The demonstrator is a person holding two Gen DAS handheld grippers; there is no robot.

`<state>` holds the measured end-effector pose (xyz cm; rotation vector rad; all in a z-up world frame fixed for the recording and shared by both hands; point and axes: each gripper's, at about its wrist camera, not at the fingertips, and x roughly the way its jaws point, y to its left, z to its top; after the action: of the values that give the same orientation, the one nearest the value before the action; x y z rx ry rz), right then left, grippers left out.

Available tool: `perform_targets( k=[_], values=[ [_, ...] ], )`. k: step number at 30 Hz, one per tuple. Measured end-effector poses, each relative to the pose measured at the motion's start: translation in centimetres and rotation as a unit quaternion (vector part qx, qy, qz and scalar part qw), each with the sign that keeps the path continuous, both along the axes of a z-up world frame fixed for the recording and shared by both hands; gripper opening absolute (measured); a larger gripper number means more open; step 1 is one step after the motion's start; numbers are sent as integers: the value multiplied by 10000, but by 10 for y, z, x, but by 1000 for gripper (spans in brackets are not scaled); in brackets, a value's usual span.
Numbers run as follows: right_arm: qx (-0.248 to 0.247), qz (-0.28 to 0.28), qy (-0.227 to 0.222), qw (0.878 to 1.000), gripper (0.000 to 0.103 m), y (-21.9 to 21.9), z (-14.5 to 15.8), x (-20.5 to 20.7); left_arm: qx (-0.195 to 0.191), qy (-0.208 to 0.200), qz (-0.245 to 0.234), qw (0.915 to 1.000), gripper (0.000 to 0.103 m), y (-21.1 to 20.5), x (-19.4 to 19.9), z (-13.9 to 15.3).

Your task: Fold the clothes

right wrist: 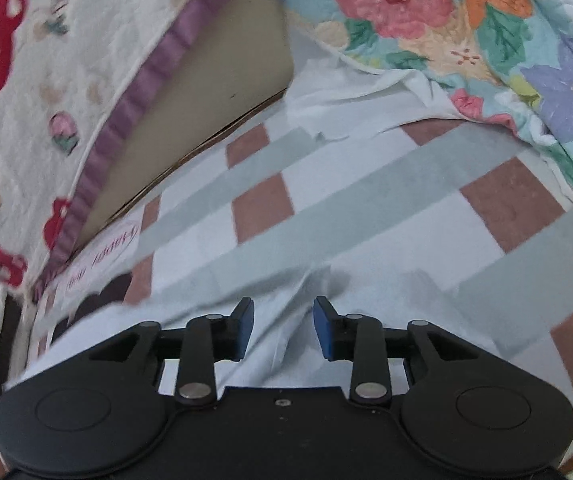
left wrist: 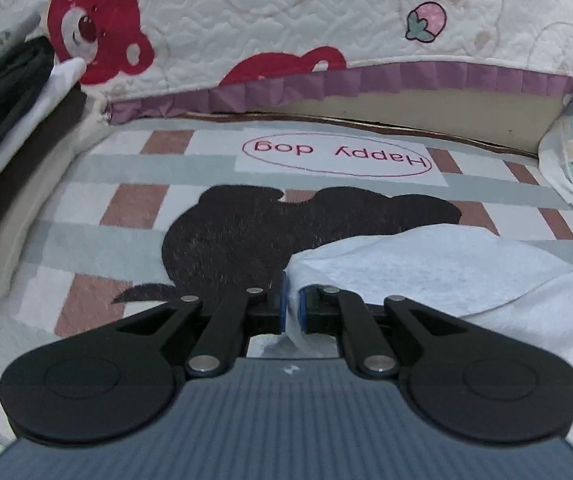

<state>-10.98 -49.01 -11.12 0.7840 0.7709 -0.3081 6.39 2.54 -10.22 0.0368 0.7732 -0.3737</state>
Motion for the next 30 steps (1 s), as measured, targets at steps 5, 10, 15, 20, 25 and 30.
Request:
perform_targets(
  k=[5, 10, 15, 20, 25, 30],
  values=[
    [1010, -518, 335, 9930, 40, -22, -29, 21, -115, 836, 140, 9963, 31, 6, 19, -26],
    [75, 112, 695, 9975, 23, -1, -35, 43, -461, 1319, 342, 9896, 43, 17, 28, -38],
    [-1310, 754, 183, 9883, 2, 22, -17, 49, -378, 1761, 284, 9832, 61, 15, 28, -48],
    [-2062, 812, -596, 9733, 2, 22, 30, 51, 38, 1182, -62, 9930, 6, 3, 25, -30],
    [-2556, 1119, -868, 9563, 1, 15, 77, 91, 616, -128, -465, 9969, 4, -20, 52, 35],
    [-2901, 1415, -869, 9425, 1, 3, 113, 170, 522, -303, 31, 9982, 4, -28, 121, 45]
  ],
)
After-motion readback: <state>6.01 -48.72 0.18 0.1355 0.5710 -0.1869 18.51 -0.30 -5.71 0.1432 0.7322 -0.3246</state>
